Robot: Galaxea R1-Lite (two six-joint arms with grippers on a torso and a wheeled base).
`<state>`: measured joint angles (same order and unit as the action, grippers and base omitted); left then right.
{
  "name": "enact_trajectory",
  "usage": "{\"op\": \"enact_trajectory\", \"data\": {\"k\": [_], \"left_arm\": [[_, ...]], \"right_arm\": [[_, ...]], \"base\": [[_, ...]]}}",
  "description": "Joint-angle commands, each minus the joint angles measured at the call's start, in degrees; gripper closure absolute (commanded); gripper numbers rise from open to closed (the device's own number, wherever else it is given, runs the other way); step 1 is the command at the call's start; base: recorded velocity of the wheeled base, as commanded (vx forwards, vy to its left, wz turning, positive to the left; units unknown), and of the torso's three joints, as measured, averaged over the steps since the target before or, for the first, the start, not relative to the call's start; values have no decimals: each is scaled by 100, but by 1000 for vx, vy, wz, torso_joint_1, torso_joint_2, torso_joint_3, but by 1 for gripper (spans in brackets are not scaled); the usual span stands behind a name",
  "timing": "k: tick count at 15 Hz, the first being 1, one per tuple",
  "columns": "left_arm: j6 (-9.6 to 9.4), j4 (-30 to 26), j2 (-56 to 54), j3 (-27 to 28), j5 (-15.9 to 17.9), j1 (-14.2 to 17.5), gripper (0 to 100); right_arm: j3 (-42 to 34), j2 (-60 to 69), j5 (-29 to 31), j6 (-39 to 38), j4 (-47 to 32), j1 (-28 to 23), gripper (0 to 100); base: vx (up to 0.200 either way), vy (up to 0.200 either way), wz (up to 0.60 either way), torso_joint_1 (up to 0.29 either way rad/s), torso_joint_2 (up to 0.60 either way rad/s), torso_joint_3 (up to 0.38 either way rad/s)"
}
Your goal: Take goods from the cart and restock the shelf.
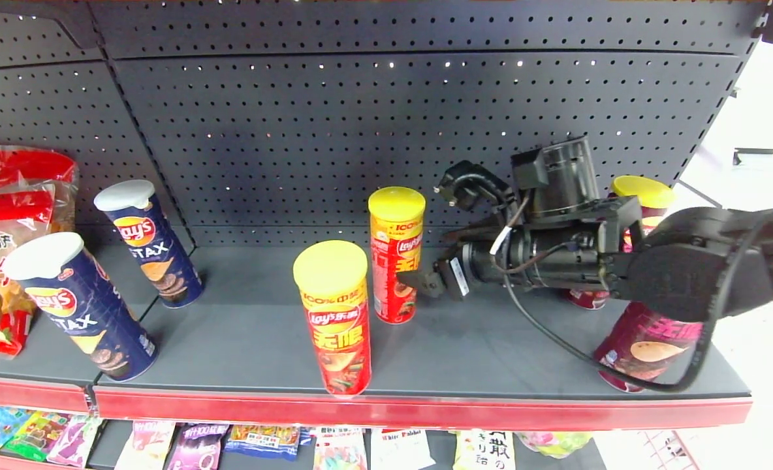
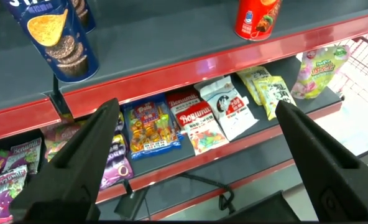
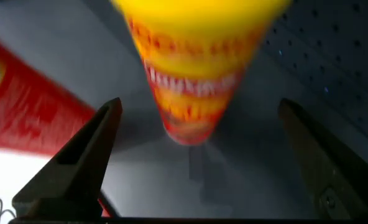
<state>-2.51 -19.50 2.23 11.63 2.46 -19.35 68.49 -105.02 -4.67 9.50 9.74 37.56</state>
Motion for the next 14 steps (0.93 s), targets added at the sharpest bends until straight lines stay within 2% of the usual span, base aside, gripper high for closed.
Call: {"op": "enact_trajectory", "data": {"k": [1, 4, 7, 10, 12, 14], "left_arm": [[5, -1, 67, 6, 9, -8, 0], [31, 34, 287, 67, 53, -8, 0], [163, 61, 550, 94, 79, -17, 0], [198, 175, 1051, 147, 255, -25, 0], [207, 456, 1587, 243, 264, -25, 0], [207, 975, 2264, 305, 334, -34, 0]], "right_arm": [[-644, 896, 19, 8, 2, -3, 0], [-1505, 2073, 27, 44, -16, 190, 0], [-2050, 2961, 1, 44, -42, 217, 0], [-2823, 4403, 19, 44, -86, 190, 0], [-3087, 5194, 98, 17, -271, -29, 0], [-3061, 6055, 115, 0, -974, -574, 0]], "base": [[0, 0, 0, 0, 0, 0], [0, 0, 0, 0, 0, 0], [0, 0, 0, 0, 0, 0], [0, 0, 0, 0, 0, 0], [0, 0, 0, 0, 0, 0], [0, 0, 0, 0, 0, 0]]}}
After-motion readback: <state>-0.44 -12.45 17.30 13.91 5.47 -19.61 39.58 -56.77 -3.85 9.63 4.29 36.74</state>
